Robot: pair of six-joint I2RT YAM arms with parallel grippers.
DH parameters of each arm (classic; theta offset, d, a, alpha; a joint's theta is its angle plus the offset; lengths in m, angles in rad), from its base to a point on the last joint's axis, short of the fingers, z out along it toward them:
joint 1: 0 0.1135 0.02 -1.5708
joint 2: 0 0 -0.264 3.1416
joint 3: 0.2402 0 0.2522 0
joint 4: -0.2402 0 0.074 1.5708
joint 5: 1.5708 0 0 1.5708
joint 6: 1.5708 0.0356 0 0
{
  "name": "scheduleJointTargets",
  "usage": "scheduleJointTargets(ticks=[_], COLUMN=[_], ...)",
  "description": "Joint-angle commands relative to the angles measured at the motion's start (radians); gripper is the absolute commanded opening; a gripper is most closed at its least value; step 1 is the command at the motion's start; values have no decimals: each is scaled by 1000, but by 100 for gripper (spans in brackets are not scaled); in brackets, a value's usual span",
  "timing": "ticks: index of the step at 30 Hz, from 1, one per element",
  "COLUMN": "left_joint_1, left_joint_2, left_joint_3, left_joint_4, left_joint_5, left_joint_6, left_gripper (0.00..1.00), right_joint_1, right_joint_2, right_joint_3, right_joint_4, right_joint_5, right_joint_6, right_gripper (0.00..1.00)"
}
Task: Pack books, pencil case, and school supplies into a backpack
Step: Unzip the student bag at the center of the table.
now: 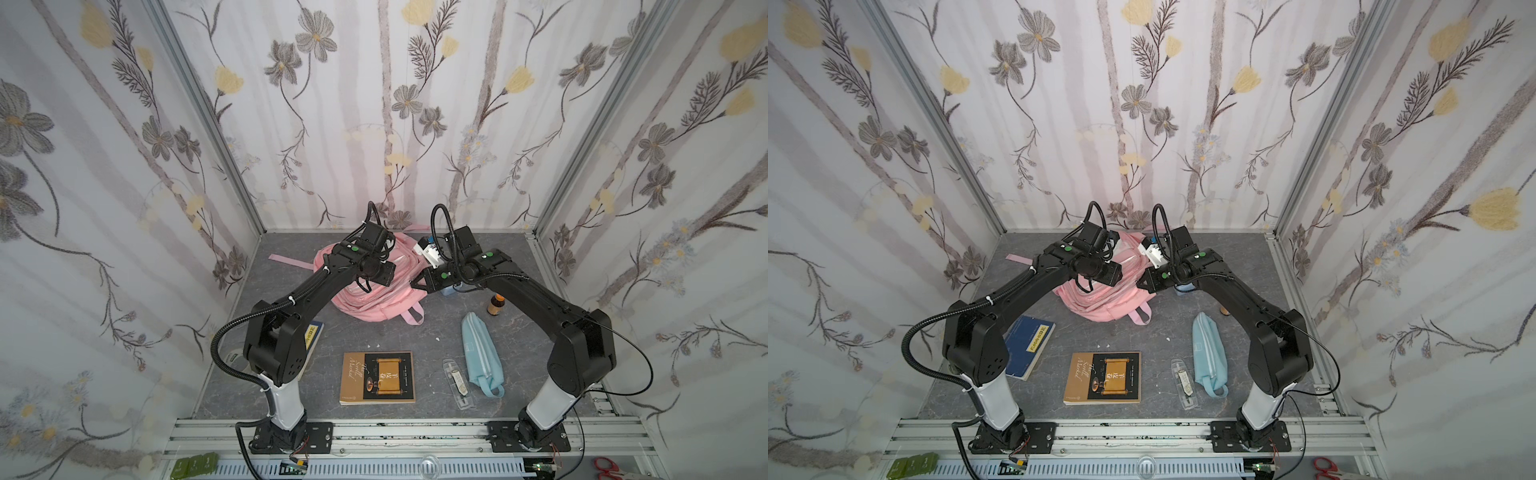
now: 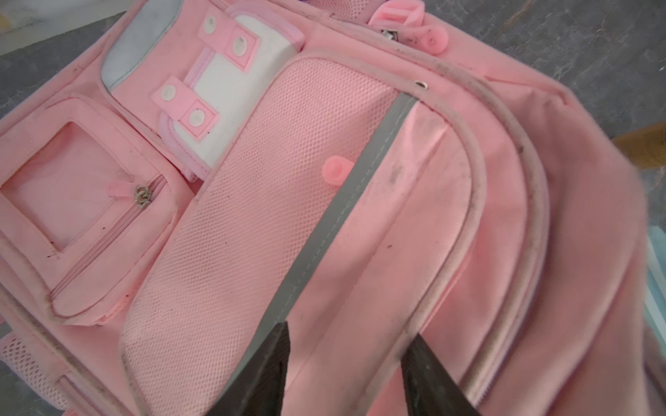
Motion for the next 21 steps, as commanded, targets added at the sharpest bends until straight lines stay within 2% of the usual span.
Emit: scheduleJointTargets(ticks=[1, 5, 6, 10, 13, 21], left_joint_1=[0, 6, 8, 39, 81, 91], left_joint_2=[26, 33, 30, 19, 6, -20], left_joint_3=[30, 60, 65, 102, 126, 114], left_joint_4=[-3, -17, -18, -46, -47, 106], left_joint_5=[-101, -66, -56, 3, 126, 341], left_joint_6=[-3, -40, -55, -190, -368, -711], left_gripper=[34, 4, 0, 0, 0, 0], right_joint_1=[1, -4, -5, -6, -6, 12], right_joint_2=[-19, -21, -21, -18, -13, 8], right_joint_3=[5, 8, 11, 36, 67, 148], right_joint_4=[21, 11, 9, -8, -20, -38], right_joint_5=[-39, -23, -20, 9, 36, 118], right_joint_6=[-43, -47, -50, -58, -57, -26], right_gripper=[0, 0, 0, 0, 0, 0])
